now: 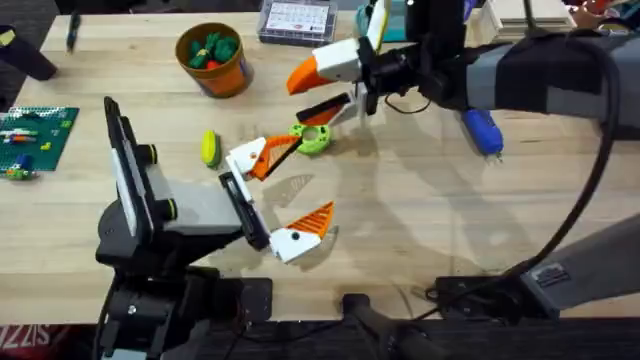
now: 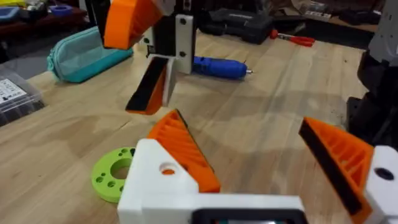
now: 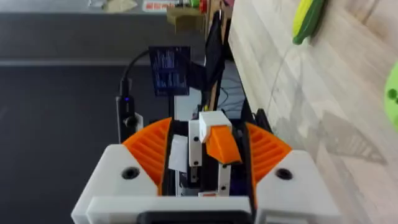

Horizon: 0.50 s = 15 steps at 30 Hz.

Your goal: Pick up the gripper from the table and insert it into the empty holder that is missing its gripper. Then pick up a screw, insert it into the mounting hole, and use the screwdriver to tighten it. Finally, clean up the table by picking up the vegetable and placing it into the bucket.

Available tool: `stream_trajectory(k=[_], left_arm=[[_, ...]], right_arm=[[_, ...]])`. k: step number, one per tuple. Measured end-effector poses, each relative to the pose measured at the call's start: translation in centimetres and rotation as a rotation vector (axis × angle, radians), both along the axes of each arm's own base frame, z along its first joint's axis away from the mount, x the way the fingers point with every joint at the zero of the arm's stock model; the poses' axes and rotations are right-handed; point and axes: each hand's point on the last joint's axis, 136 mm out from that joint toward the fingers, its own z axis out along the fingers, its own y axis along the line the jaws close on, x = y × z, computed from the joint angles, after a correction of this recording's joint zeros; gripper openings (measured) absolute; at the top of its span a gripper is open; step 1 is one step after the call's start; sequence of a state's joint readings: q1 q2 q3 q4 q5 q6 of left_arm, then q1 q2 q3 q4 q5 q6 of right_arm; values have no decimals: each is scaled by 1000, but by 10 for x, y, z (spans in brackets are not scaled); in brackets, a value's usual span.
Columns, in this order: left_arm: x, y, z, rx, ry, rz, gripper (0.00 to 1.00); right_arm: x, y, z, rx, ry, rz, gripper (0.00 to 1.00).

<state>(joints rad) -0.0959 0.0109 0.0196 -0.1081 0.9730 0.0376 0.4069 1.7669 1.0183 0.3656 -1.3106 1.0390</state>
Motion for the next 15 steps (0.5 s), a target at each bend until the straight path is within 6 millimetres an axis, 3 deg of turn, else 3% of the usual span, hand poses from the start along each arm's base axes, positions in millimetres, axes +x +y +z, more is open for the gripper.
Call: stream_trajectory(k=[8,15], left_arm=[[0,0,0,0,0,0,994],[0,0,0,0,0,0,995]], right_arm=[[-8,5,-2,11,-62,33,692],[-35,8,-25,-32,-65,104,724]])
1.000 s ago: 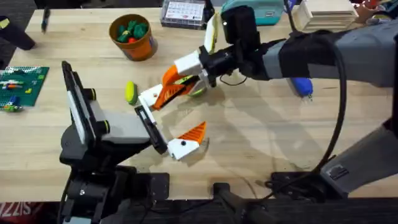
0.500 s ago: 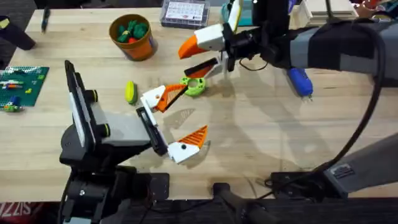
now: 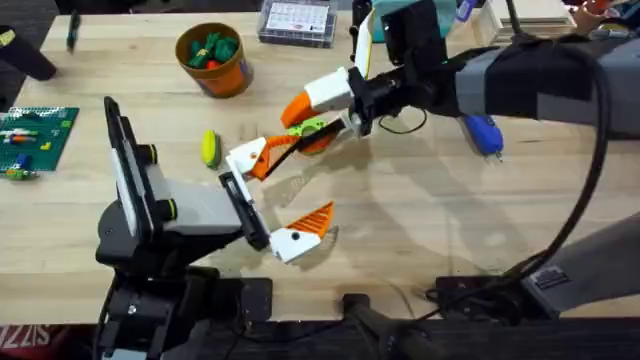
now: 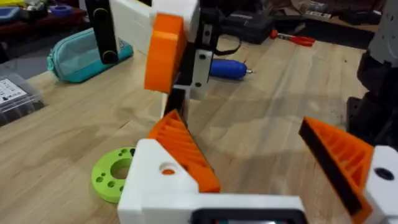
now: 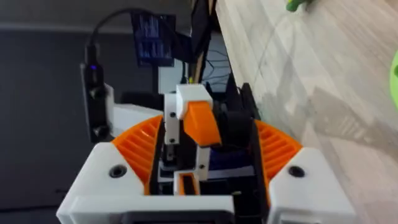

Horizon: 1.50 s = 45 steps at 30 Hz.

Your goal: Pick up the gripper from the table and insert it into the empty holder that is missing its gripper. Then pick up a screw, insert it into the mounting hole, and use the screwdriver to tighten it. Finally, clean up the table by picking up the vegetable and placing it into the bucket.

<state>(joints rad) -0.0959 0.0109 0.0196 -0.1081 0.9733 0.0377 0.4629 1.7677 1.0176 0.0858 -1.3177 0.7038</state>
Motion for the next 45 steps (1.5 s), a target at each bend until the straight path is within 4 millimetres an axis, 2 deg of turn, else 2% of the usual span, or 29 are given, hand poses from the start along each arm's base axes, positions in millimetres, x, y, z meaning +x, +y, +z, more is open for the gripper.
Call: stream_trajectory(k=[3,6,10,14,16,18,19,22,25,26,27,28,34,36,40,44,45], left_arm=[[0,0,0,0,0,0,995],[0,0,0,0,0,0,995],[0,0,0,0,0,0,995],[0,0,0,0,0,0,995],[0,0,0,0,0,0,995],[0,0,0,0,0,0,995],[0,0,0,0,0,0,995],[0,0,0,0,1,0,996],[1,0,0,0,1,4,996],[1,0,0,0,0,5,996],[0,0,0,0,0,2,996],[0,0,0,0,0,-1,996],[0,0,0,0,0,-3,995],[0,0,0,0,0,-3,995],[-1,0,0,0,0,-3,995],[-1,0,0,0,1,-3,996],[-1,0,0,0,1,-4,996]], right_arm=[[0,0,-1,13,-49,9,715],[0,0,-1,26,-88,15,646],[0,0,-1,34,-115,19,455],[0,0,-1,37,-123,21,343],[-1,-1,-2,36,-122,21,250],[-1,-1,-2,37,-121,24,210],[-3,-1,0,47,-122,33,125],[-6,0,1,56,-119,46,47],[-8,1,2,58,-117,53,55],[-8,2,1,57,-117,54,119],[-10,3,1,57,-116,60,230],[-13,5,1,58,-117,68,279],[-22,12,1,59,-117,95,345],[-21,11,1,59,-117,95,325],[-21,11,1,59,-117,94,212],[-23,11,3,67,-114,102,23],[-23,11,3,70,-113,105,10]])
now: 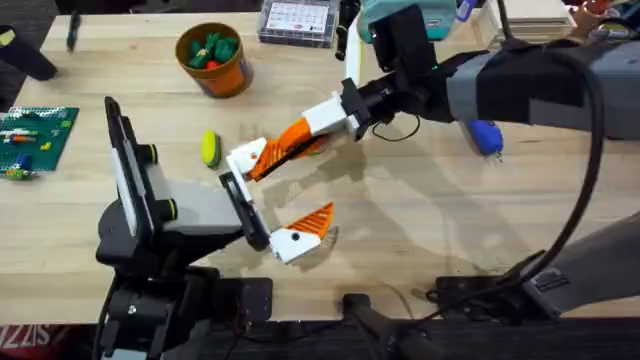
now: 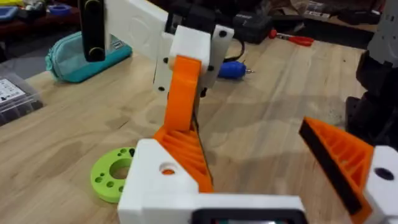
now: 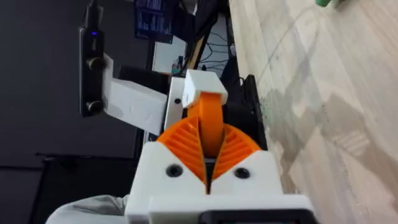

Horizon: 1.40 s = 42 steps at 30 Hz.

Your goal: Pick up the gripper from the table and insert it into the empty holder that is missing its gripper. Then pick up a screw, insert it into the mounting hole, and use the screwdriver to tighten it. Finally, clean up the table by picking up the vegetable and placing it into the bucket.

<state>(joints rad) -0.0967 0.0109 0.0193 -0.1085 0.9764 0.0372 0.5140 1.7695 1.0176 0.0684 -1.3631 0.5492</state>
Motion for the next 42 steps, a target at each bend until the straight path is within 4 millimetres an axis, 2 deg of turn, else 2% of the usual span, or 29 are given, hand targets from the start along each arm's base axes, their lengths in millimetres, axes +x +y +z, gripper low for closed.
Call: stream_trajectory(k=[14,29,42], left_arm=[[3,2,0,-7,17,23,996],[9,6,0,-13,29,61,996],[16,11,-1,-23,48,110,996]], right_arm=[[-2,6,-6,-39,2,-16,6],[13,16,-2,-56,-49,-90,6],[14,27,-6,-93,-55,-128,6]])
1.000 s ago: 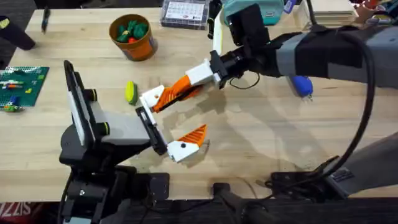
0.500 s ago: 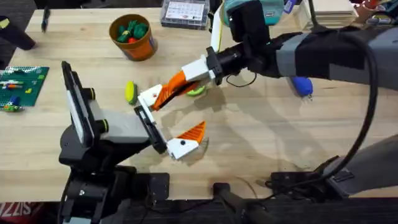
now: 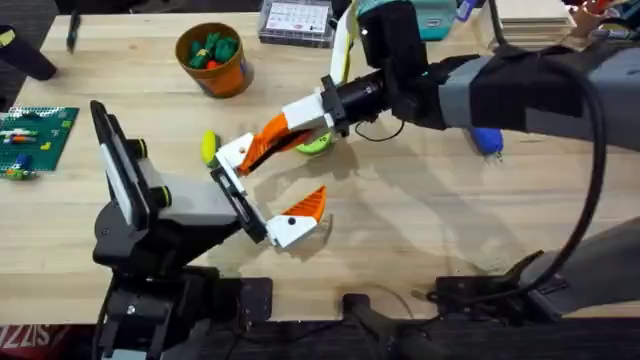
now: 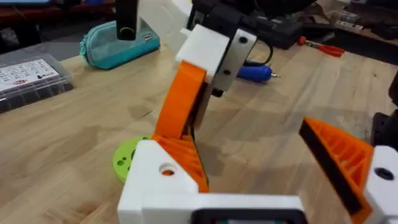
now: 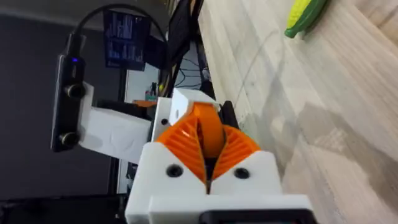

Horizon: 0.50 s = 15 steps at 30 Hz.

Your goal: Pick up the gripper from the table and insert it into the empty holder that is missing its gripper. Then pick up a screw, insert it into the mounting hole, and use the screwdriver to tighten it. Finally, clean up the table by picking up the vegetable and placing it into the bucket.

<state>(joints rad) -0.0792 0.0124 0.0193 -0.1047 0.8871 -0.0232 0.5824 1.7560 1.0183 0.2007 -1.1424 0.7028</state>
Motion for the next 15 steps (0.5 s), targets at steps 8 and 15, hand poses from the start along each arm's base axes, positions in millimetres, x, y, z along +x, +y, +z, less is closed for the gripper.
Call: stream_trajectory(k=[8,15], left_arm=[[5,4,0,-4,10,36,995],[8,7,0,-3,8,60,995]], right_arm=[[-2,6,-1,-16,2,-11,6],[-6,9,1,-14,5,0,6]])
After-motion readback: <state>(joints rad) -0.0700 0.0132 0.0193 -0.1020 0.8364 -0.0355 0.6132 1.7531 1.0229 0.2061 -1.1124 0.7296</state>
